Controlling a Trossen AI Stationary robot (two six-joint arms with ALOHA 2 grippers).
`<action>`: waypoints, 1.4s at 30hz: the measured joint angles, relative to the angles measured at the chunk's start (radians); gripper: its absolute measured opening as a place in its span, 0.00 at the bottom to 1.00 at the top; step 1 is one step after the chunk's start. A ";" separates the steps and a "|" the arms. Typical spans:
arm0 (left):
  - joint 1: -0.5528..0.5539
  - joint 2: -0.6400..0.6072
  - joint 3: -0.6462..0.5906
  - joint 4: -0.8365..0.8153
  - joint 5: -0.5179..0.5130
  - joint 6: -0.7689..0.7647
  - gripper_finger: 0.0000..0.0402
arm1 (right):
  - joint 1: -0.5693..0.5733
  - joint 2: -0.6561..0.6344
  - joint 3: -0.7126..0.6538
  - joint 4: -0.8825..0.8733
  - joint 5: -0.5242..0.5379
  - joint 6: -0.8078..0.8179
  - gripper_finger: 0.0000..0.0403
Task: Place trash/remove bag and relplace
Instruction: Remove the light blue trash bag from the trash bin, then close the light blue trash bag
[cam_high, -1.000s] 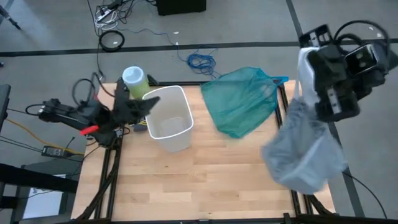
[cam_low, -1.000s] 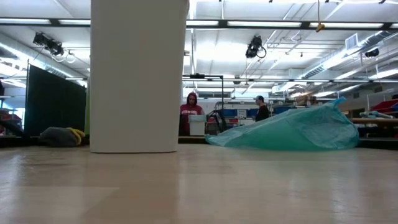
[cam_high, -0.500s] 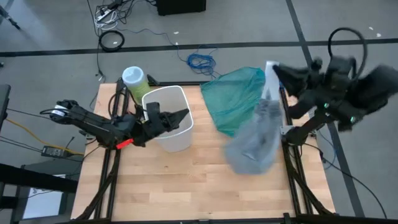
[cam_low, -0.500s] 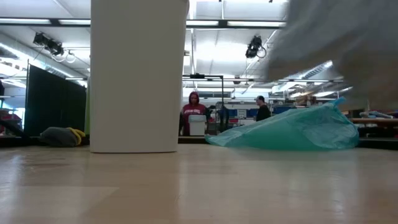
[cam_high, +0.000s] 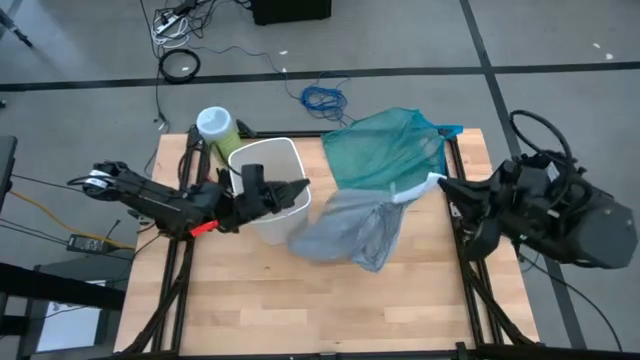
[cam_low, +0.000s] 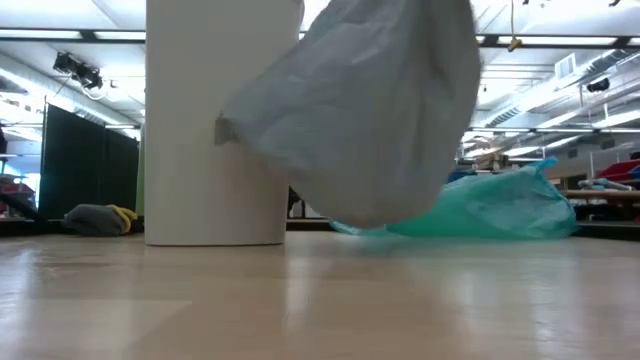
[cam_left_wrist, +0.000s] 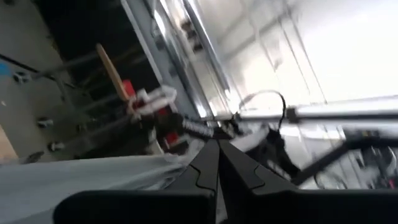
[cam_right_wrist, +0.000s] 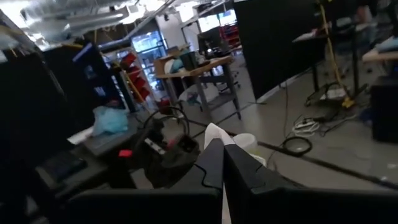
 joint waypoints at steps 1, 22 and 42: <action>0.004 0.005 0.000 -0.001 0.028 0.014 0.05 | -0.002 0.000 -0.004 -0.010 0.001 -0.006 0.00; -0.089 0.256 0.138 -0.244 0.158 0.584 0.01 | -0.205 0.002 -0.007 -0.047 0.001 0.102 0.00; -0.075 0.553 0.545 -0.611 0.054 0.487 0.00 | -0.310 0.045 -0.007 0.350 -0.145 -0.202 0.00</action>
